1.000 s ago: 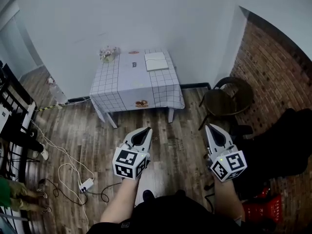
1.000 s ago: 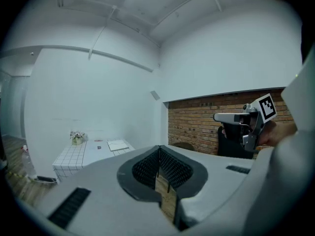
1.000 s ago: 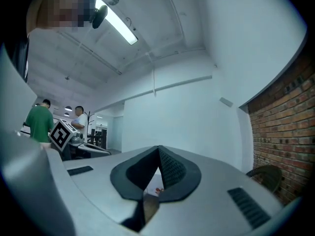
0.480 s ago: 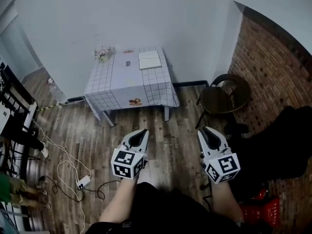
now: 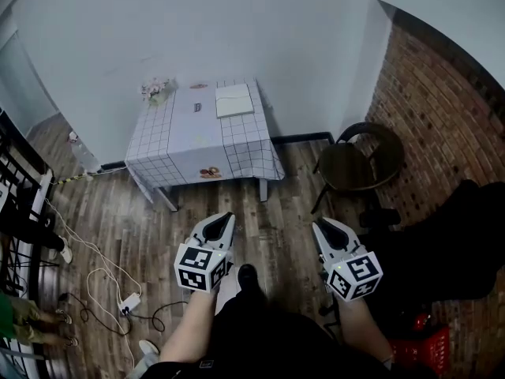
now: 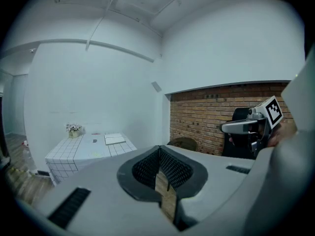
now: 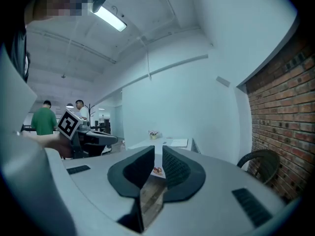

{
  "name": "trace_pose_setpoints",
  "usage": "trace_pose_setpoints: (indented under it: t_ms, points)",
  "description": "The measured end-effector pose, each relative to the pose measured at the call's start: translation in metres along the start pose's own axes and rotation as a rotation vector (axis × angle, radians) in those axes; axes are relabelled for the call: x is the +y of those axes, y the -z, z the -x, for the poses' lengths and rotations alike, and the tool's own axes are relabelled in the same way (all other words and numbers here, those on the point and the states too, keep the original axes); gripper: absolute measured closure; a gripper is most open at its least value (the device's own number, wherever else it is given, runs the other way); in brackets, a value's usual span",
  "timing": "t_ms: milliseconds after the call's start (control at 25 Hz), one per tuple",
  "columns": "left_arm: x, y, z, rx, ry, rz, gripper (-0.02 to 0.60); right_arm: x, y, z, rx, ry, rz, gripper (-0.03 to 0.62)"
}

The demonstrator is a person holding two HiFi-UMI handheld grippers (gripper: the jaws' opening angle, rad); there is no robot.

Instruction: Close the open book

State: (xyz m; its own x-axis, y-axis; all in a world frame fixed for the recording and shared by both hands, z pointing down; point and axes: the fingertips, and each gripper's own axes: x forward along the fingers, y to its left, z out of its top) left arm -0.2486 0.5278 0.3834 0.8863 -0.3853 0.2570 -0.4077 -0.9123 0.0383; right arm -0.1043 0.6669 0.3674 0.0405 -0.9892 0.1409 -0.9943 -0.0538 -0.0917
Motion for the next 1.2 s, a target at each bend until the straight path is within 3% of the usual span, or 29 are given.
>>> trace_pose_setpoints:
  t_ms: [240,480,800,1200]
  points:
    - [0.073,-0.022,-0.054,-0.028,-0.029,0.022,0.572,-0.03,-0.006,-0.052,0.016,0.031,-0.02,0.549]
    - [0.124,-0.035,-0.114,-0.004,0.031,0.026,0.572,-0.033,-0.024,-0.154,0.049,-0.024,0.002,0.549]
    - [0.193,-0.053,-0.158,0.013,0.101,0.004,0.572,-0.029,-0.039,-0.27,0.078,-0.05,-0.004,0.549]
    - [0.26,-0.027,-0.201,0.073,0.062,0.09,0.572,-0.05,-0.022,-0.355,0.153,-0.081,-0.024,0.549]
